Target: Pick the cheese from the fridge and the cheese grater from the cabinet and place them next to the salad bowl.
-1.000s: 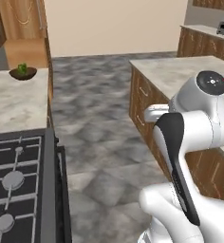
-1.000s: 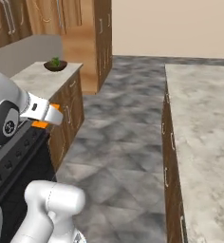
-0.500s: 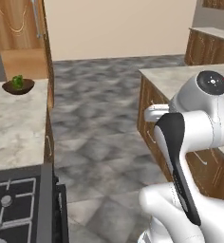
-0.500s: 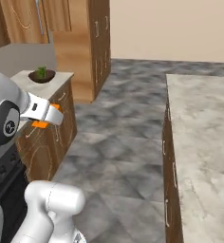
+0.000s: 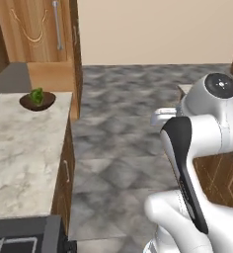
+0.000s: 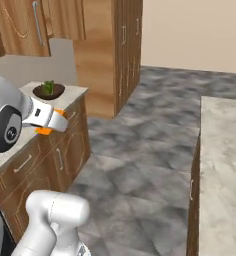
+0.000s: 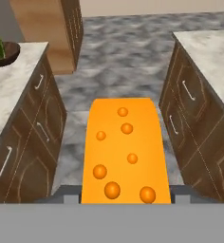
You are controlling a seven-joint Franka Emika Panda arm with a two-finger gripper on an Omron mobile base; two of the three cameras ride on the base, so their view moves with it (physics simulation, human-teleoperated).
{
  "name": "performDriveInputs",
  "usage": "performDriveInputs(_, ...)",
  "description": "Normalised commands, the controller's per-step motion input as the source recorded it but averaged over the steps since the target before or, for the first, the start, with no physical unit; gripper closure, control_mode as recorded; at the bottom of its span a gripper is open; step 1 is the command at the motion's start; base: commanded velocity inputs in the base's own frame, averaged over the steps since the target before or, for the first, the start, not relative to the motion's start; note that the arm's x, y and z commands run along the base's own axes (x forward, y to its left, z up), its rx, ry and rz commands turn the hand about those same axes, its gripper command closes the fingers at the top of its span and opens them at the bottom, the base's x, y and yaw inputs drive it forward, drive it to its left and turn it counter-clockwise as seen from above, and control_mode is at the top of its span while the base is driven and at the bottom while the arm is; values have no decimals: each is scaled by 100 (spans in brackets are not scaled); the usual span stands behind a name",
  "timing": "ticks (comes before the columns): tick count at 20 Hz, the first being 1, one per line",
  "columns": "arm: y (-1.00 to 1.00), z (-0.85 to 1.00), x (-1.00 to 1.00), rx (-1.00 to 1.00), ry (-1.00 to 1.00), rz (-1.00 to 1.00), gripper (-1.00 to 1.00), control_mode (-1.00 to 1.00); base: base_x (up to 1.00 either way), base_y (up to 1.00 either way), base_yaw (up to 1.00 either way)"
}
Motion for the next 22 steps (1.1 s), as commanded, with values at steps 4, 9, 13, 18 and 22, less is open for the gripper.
performDriveInputs(4, 0, 0, 0, 0, 0, 0, 100, 100, 79, -33, 28)
performDriveInputs(9, 0, 0, 0, 0, 0, 0, 100, 100, 100, -31, 3)
performDriveInputs(13, 0, 0, 0, 0, 0, 0, 100, 100, 76, -3, 26)
performDriveInputs(18, 0, 0, 0, 0, 0, 0, 100, 100, 55, -35, 51)
performDriveInputs(22, 0, 0, 0, 0, 0, 0, 100, 100, 49, -57, 56)
